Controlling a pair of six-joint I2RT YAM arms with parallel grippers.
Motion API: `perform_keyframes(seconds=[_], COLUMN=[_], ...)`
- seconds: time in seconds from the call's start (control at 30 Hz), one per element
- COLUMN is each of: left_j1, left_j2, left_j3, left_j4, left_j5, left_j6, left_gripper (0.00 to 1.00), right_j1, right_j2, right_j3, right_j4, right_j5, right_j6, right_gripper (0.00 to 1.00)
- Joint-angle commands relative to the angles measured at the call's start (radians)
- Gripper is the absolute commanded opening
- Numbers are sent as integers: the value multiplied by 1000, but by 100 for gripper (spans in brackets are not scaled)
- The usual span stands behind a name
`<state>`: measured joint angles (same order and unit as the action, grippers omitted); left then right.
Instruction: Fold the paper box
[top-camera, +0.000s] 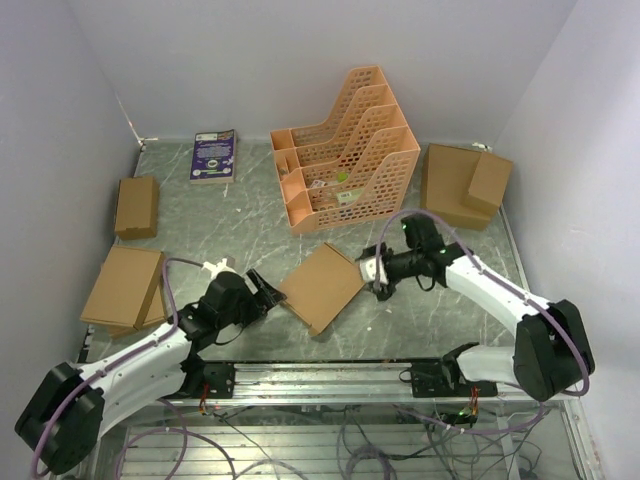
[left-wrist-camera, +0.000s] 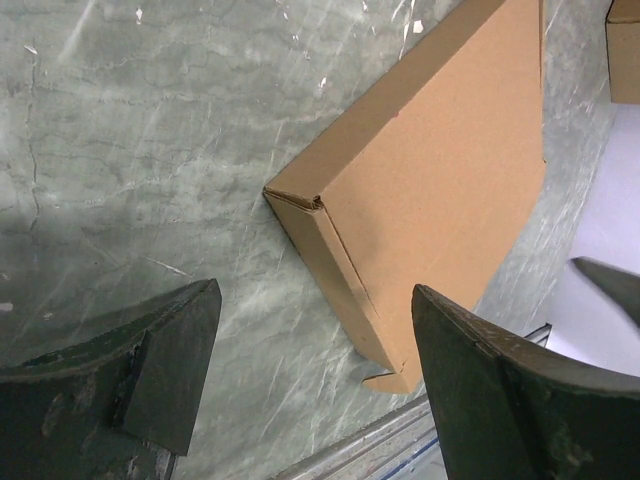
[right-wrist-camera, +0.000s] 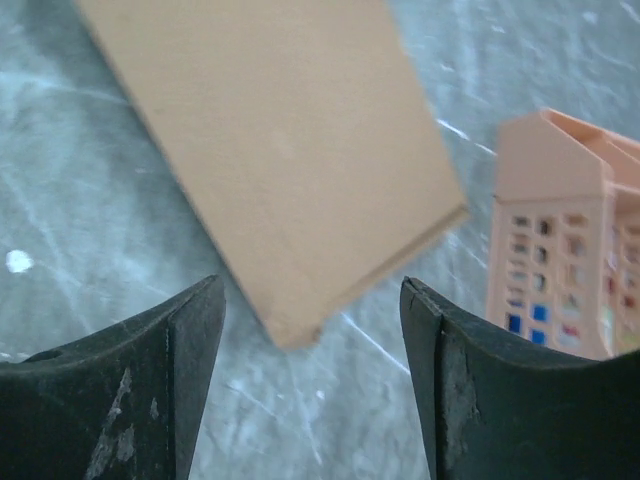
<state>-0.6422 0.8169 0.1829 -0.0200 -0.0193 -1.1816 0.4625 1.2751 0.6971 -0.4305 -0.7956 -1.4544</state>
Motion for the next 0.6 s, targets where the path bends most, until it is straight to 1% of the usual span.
perform_keyframes(seconds=[0.0,0.07,0.1,0.13,0.2,0.23,0.3,0.37,0.57], left_j1=[3,4,4,3,3,3,3,3,3], left_j2=[0,-12,-16,-19,-17,-12,-4,2,-16], left_j3=[42,36,30,25,16,12,9,7,-1], left_j4=[42,42,48,54,73,80,89,96,92], left_j5=[2,-3,-2,-2,2,4,11,16,14], left_j6=[39,46,46,46,51,51,55,58,60], left_gripper=[87,86,86,86,85,85,85,85,85], right_j1=[-98,-116,-118,-119,-118,-119,-120,-120,-124], right_j2=[2,52,84,119,182,213,276,317,404], right_j3=[115,167,191,200,191,180,178,188,202], right_j4=[-9,64,77,106,163,203,237,257,298], right_j5=[-130,-108,-101,-100,-101,-98,-51,5,83], right_j6=[370,682,763,916,1085,1150,1222,1257,1316], right_gripper=[70,69,67,62,53,46,42,38,37])
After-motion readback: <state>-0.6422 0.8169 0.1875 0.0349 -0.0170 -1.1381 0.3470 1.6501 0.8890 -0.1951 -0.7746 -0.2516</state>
